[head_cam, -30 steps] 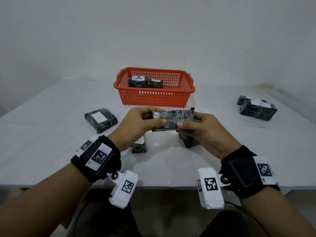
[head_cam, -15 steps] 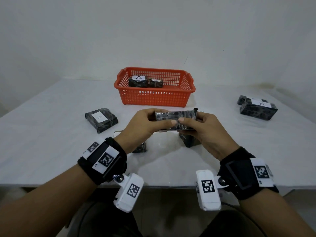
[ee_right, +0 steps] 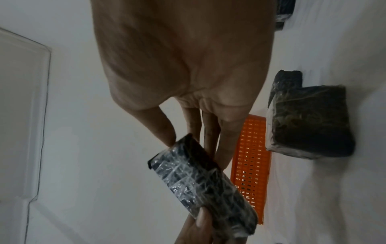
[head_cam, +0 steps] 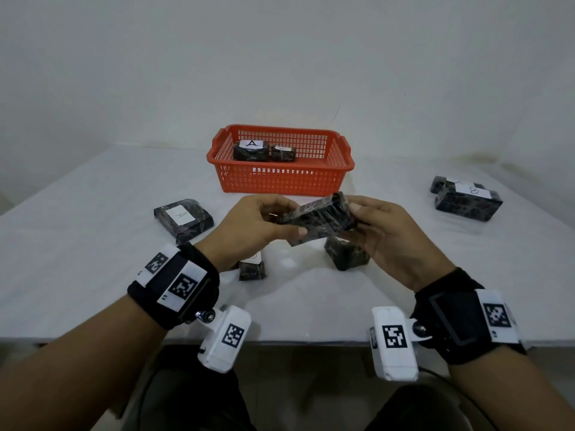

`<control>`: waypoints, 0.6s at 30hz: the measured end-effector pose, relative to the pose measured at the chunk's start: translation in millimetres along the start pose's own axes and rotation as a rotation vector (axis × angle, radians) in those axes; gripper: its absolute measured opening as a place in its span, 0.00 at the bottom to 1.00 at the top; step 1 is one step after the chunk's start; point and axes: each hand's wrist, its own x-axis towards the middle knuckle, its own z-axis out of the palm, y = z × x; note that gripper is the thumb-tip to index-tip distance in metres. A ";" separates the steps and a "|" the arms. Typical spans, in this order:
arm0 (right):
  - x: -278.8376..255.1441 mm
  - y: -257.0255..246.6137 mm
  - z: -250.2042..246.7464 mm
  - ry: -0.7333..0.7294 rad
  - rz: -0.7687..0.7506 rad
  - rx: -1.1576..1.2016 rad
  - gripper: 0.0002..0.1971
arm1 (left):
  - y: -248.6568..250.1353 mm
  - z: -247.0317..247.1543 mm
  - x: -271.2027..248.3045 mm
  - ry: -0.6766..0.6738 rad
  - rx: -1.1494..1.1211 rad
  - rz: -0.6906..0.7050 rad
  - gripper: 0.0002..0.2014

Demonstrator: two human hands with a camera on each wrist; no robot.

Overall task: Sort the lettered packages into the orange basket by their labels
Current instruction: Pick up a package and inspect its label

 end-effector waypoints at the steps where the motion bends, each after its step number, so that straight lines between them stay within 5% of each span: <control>1: 0.2 -0.7 0.1 -0.010 -0.001 -0.009 0.15 | 0.8 0.2 0.3 -0.005 0.005 0.010 0.17; 7: -0.3 1.2 12.2 -0.082 0.113 0.009 0.29 | 3.4 8.1 4.8 0.051 0.056 0.112 0.19; 12: -1.2 -1.0 10.2 -0.099 0.009 -0.108 0.23 | 5.5 8.3 0.6 -0.104 0.010 0.035 0.28; 18: -5.5 2.2 9.9 -0.095 0.046 -0.148 0.28 | -3.0 11.6 -4.6 -0.173 -0.081 0.014 0.35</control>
